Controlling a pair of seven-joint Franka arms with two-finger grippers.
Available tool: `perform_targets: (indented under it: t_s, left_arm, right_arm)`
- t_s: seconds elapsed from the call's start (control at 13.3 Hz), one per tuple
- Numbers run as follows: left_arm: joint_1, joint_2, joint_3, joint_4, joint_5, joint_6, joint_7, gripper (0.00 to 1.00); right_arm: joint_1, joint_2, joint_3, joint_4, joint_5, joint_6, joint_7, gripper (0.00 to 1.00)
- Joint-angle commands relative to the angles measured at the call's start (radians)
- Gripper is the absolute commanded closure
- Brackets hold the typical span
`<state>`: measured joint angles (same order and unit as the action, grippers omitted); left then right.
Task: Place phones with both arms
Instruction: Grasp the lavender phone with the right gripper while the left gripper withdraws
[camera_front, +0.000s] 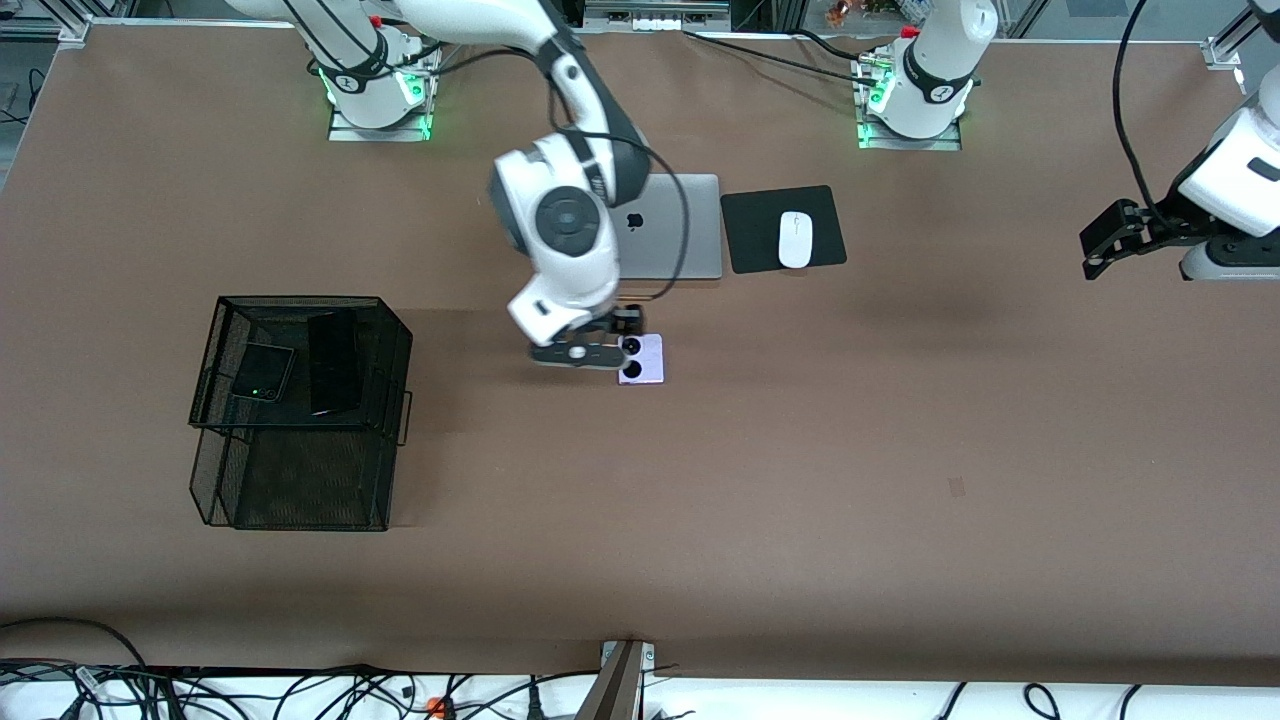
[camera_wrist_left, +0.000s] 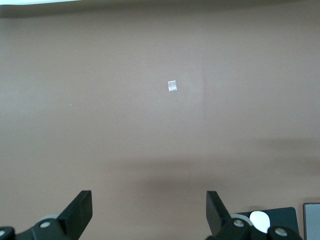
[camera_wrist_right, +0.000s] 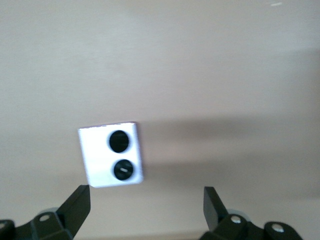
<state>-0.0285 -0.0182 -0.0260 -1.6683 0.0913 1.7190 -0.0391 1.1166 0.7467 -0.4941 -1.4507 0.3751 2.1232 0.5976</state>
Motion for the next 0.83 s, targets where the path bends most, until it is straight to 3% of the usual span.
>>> perform_targets:
  t_s: [0.0, 0.45, 0.75]
  left_arm:
    - [-0.011, 0.012, 0.014, 0.008, -0.018, 0.016, 0.024, 0.0]
    - [-0.004, 0.035, 0.015, 0.027, -0.018, -0.008, 0.037, 0.0]
    - [0.002, 0.046, 0.018, 0.051, -0.013, -0.061, 0.042, 0.0]
  right_arm:
    - [-0.018, 0.06, 0.043, 0.038, -0.013, 0.107, 0.016, 0.0]
    - [-0.017, 0.161, 0.046, 0.038, -0.018, 0.271, -0.004, 0.0]
    - [-0.015, 0.171, 0.08, 0.038, -0.018, 0.291, -0.004, 0.0]
